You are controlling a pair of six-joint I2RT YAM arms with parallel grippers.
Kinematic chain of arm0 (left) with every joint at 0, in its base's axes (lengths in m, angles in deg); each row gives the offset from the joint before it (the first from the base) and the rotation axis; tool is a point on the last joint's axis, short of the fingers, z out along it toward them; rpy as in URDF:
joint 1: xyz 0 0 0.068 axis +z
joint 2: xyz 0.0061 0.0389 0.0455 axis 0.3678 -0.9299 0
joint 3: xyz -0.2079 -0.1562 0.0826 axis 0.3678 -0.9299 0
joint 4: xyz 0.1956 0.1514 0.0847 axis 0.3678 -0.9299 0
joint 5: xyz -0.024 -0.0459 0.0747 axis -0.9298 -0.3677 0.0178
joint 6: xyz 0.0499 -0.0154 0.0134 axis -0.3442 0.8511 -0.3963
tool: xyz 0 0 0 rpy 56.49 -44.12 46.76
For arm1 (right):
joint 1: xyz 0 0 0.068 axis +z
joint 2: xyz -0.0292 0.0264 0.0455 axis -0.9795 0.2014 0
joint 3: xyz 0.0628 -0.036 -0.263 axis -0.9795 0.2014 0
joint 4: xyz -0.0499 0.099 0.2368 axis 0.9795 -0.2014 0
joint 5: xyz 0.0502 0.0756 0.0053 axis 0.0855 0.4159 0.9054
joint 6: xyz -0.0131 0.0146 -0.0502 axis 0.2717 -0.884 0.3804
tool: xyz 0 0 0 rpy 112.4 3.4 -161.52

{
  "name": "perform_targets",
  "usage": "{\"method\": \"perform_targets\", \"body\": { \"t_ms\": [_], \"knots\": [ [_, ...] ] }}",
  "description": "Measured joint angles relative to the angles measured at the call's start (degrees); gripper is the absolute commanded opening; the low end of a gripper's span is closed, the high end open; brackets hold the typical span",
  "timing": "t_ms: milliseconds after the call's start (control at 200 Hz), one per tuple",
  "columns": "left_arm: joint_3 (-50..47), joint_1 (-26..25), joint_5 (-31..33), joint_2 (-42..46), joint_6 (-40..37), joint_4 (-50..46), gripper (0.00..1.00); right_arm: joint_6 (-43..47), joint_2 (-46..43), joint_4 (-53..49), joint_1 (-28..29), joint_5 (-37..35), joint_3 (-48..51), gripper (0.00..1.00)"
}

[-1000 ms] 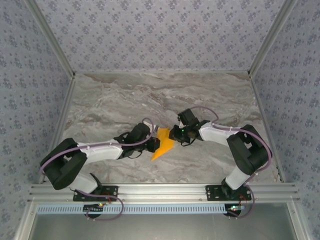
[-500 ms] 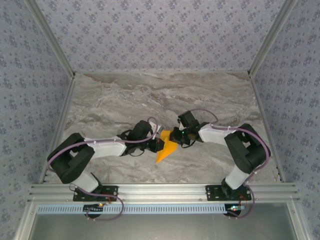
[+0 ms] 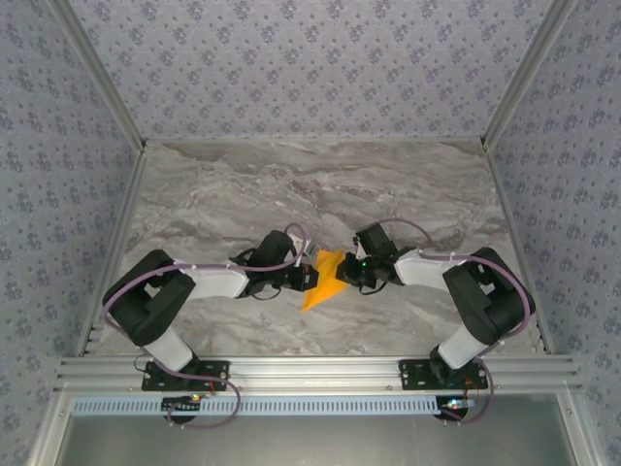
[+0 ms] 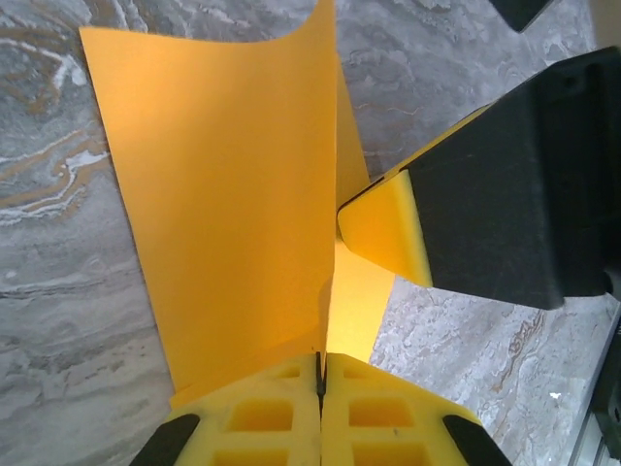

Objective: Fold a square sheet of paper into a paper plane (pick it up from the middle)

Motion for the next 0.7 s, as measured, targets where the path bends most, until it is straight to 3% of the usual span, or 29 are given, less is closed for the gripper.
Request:
{"method": "perform_targets", "body": {
  "t_ms": [225, 490, 705],
  "knots": [
    [-0.02, 0.09, -3.08, -1.16, 5.25, 3.34, 0.09, 0.42, -0.83, 1.31, 0.00, 0.90, 0.02, 0.19],
    [-0.37, 1.55, -6.84, -2.16, 12.39, 9.33, 0.12, 0.26, -3.48, 4.87, -0.02, 1.25, 2.54, 0.37],
    [-1.22, 1.73, -7.87, -4.44, 15.08, 12.46, 0.12, -1.40, -4.22, 9.14, -0.24, 1.31, 5.05, 0.41]
  ]
}}
